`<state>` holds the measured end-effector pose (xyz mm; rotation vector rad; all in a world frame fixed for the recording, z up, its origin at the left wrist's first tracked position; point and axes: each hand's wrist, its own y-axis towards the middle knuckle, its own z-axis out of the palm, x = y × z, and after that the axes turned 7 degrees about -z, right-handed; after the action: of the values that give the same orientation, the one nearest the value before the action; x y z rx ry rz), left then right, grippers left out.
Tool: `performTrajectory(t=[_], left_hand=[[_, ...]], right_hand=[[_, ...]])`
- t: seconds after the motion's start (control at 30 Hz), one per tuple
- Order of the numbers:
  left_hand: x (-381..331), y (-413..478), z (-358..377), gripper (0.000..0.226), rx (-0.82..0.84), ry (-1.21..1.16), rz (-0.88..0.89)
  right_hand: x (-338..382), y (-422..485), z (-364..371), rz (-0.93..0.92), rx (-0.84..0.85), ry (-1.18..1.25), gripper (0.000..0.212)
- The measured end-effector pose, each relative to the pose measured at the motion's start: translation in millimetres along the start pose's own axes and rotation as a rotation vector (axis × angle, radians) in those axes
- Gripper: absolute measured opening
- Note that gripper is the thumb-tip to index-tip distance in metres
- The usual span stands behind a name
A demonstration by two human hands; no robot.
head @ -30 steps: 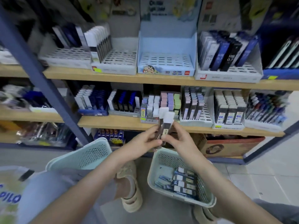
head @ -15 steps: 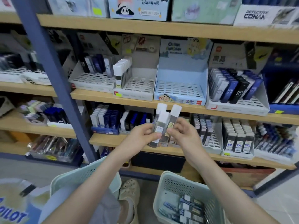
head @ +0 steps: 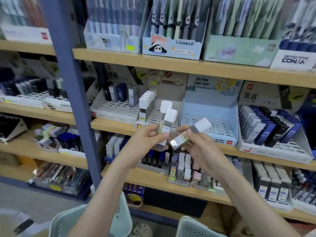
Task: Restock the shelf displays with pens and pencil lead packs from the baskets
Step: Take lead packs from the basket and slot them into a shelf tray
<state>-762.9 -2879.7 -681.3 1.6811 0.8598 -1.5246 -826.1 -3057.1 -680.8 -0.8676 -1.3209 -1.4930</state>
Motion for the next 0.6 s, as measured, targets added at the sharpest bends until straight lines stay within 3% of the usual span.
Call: performTrajectory(t=[0.07,0.13,0.23,0.33,0.5,0.6], left_hand=[[-5.4,5.5,-14.5,0.019,-0.053,-0.003,0.029],[-9.1,11.3,-28.1,0.015,-0.101,-0.017,0.075],[-13.4,20.6,-44.8,0.014,-0.153,-0.112,0.111],[-15.7,30.5,-57.3,0.015,-0.200,-0.143,0.126],[-16.3,40.1,-71.4,0.016,-0.239,-0.167,0.146],[-14.2,43.3,-75.6,0.017,-0.256,-0.201,0.170]], right_hand=[[3.1,12.5,1.1,0.000,-0.020,-0.123,0.018],[2.2,30.4,2.1,-0.018,-0.144,-0.257,0.019],[7.0,57.4,7.9,-0.107,-0.319,-0.361,0.038],[15.5,83.5,18.1,-0.214,-0.297,-0.441,0.056],[10.5,136.7,26.7,-0.154,-0.345,-0.615,0.024],[3.1,160.3,23.1,-0.125,-0.401,-0.636,0.028]])
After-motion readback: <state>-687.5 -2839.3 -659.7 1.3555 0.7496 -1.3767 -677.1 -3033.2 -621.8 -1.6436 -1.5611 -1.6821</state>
